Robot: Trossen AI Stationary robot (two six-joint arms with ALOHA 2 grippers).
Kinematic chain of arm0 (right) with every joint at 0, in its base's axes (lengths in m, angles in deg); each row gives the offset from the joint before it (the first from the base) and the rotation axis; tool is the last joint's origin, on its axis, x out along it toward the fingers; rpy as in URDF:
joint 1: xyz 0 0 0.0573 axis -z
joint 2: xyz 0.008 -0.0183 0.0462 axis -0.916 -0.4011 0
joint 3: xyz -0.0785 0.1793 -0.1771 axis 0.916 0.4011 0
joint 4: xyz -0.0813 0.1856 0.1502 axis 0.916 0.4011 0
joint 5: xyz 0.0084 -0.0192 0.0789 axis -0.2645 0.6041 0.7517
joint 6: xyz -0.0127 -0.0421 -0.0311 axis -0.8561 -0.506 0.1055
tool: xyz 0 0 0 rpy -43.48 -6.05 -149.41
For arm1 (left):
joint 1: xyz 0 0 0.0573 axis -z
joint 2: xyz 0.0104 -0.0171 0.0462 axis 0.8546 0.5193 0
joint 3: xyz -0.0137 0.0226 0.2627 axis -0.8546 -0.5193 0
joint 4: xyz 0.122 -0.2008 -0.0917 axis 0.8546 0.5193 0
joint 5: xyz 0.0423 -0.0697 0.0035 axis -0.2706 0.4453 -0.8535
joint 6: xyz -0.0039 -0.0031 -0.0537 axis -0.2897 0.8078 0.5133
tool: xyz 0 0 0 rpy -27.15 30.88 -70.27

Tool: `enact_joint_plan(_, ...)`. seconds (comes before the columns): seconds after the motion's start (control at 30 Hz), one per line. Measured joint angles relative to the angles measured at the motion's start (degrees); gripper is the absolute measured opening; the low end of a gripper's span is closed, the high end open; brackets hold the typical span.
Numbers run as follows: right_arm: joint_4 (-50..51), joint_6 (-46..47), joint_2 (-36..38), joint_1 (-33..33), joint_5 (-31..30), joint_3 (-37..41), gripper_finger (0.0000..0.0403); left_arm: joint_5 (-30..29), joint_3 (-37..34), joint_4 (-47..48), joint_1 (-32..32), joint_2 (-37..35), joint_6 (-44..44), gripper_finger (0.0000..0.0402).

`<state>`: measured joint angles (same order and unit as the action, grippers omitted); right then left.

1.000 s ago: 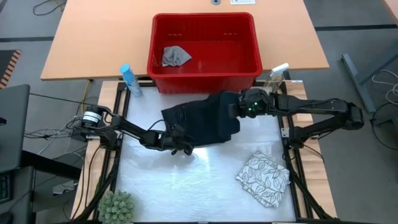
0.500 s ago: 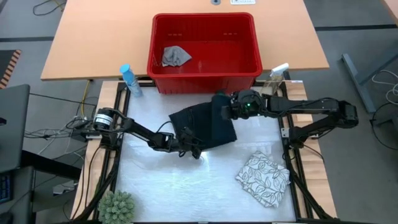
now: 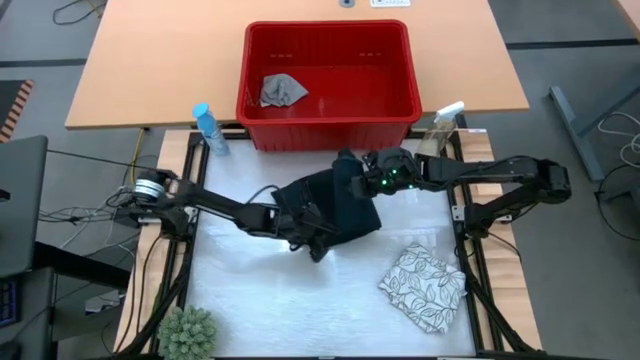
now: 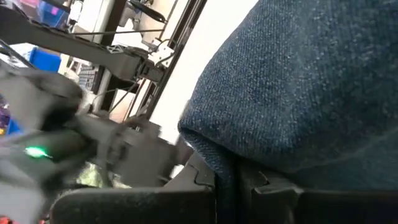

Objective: Fold laundry
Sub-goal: Fold the dark blue pants

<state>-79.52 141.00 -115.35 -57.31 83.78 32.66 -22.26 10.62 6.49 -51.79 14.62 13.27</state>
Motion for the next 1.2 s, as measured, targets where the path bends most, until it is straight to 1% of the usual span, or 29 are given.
enact_joint_plan(0.1,0.76,-0.22,0.06,0.04,0.02,-0.02,0.0037,-0.93,1.07,7.42,0.13,-6.45,-1.09,0.0000)
enact_joint_plan(0.17,1.45,-0.63,0.09,0.04,0.05,-0.02,0.0037,-3.16,1.07,14.94,0.32,-10.69,-1.08,0.0000)
enact_joint_plan(0.2,1.58,-1.04,0.09,0.02,0.07,-0.02,0.0037,-4.88,0.82,18.25,0.47,-12.46,-0.61,0.0000)
enact_joint_plan(0.27,1.75,-1.15,0.09,0.02,0.18,-0.02,0.0037,-9.98,-1.97,24.40,1.69,-15.37,2.47,0.0000)
enact_joint_plan(0.3,1.75,-1.23,0.09,0.08,0.18,-0.02,0.0037,-12.35,-4.28,25.14,2.49,-16.76,5.01,0.0000)
enact_joint_plan(0.33,1.77,-1.31,0.09,0.13,0.18,-0.02,0.0037,-14.15,-7.14,22.67,3.34,-18.29,6.67,0.0000)
enact_joint_plan(0.4,1.92,-1.37,0.09,0.17,0.20,-0.02,0.0037,-15.36,-14.18,12.15,4.77,-20.43,7.13,0.0000)
enact_joint_plan(0.47,2.05,-1.39,0.09,0.17,0.20,-0.02,0.0037,-14.97,-21.22,-1.15,6.11,-20.59,5.47,0.0000)
enact_joint_plan(0.53,2.12,-1.38,0.09,0.18,0.22,-0.02,0.0037,-17.44,-27.21,-10.53,7.28,-19.68,4.57,0.0000)
enact_joint_plan(0.6,2.24,-1.45,0.09,0.22,0.30,-0.02,0.0037,-21.47,-31.34,-18.01,7.76,-18.27,4.63,0.0000)
enact_joint_plan(0.67,2.33,-1.37,0.09,0.35,0.60,-0.02,0.0037,-22.46,-34.41,-20.37,7.13,-16.65,8.17,0.0000)
enact_joint_plan(0.73,2.37,-1.25,0.09,0.48,1.08,-0.02,0.0037,-20.81,-35.95,-20.60,6.63,-14.55,11.55,0.0000)
enact_joint_plan(0.8,2.49,-1.23,0.09,0.48,1.50,-0.02,0.0037,-20.10,-36.37,-22.10,6.58,-12.51,11.75,0.0000)
enact_joint_plan(0.9,2.56,-1.04,0.09,0.48,1.55,-0.02,0.0037,-17.40,-36.28,-25.09,5.59,-8.64,11.68,0.0000)
enact_joint_plan(1.0,2.57,-0.55,0.09,0.07,1.58,-0.02,0.0037,-15.51,-35.44,-30.71,4.68,-4.82,11.74,0.0000)
enact_joint_plan(1.1,2.60,-0.48,0.09,-0.18,1.59,-0.02,0.0037,-15.55,-34.01,-33.76,4.21,-1.98,9.47,0.0000)
enact_joint_plan(1.2,2.32,0.32,0.09,-0.18,1.58,-0.02,0.0037,-13.97,-31.82,-33.92,3.02,0.43,7.58,0.0000)
